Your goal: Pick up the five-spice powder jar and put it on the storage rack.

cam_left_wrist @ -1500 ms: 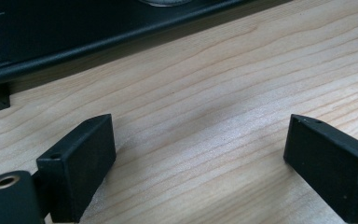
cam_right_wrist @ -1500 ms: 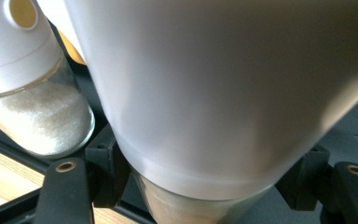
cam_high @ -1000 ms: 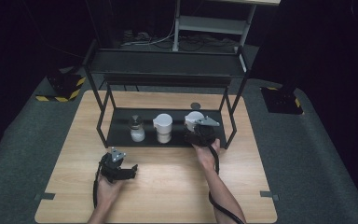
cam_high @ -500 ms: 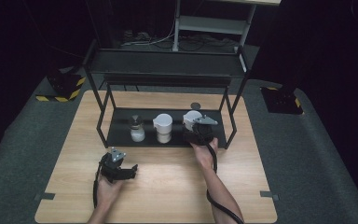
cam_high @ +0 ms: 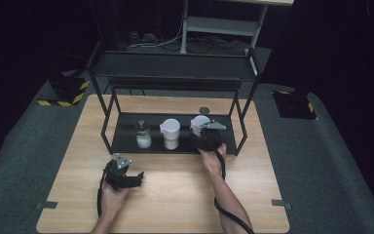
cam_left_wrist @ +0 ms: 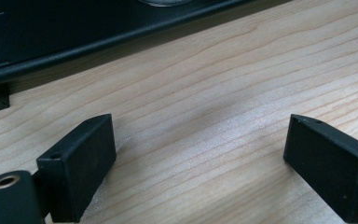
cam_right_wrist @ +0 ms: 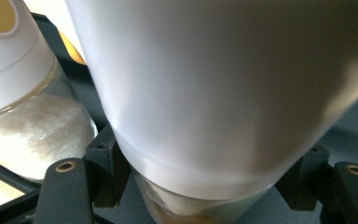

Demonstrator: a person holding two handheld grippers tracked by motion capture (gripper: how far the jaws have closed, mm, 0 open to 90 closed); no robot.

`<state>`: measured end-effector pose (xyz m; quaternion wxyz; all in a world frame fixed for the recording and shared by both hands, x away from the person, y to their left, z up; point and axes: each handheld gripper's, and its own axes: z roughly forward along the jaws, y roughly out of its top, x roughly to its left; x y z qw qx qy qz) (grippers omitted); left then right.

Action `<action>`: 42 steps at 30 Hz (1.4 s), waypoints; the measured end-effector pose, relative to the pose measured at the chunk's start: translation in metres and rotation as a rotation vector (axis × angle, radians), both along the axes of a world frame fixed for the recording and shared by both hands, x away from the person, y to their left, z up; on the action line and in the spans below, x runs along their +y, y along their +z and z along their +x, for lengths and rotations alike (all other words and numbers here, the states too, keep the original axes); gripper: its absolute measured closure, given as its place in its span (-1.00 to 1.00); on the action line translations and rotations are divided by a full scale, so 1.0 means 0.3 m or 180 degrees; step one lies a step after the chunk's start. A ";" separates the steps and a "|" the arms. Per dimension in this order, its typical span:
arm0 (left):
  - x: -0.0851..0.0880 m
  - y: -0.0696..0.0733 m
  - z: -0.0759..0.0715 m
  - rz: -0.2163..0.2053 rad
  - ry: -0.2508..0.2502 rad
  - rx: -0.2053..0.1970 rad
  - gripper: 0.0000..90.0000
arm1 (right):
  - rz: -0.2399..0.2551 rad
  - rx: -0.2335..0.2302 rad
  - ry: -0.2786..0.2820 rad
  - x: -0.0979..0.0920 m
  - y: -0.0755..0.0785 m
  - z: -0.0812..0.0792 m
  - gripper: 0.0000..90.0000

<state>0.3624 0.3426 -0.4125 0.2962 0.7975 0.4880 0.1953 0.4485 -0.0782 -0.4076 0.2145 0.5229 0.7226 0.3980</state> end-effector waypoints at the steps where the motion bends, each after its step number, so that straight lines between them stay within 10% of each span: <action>1: 0.000 0.000 0.000 -0.0004 0.0001 0.0002 -0.80 | -0.0001 0.0000 -0.0001 -0.001 -0.001 0.000 -0.31; 42: 0.000 0.000 0.000 0.0000 -0.0001 0.0000 -0.80 | 0.0044 -0.0043 0.0043 -0.026 -0.028 -0.008 -0.44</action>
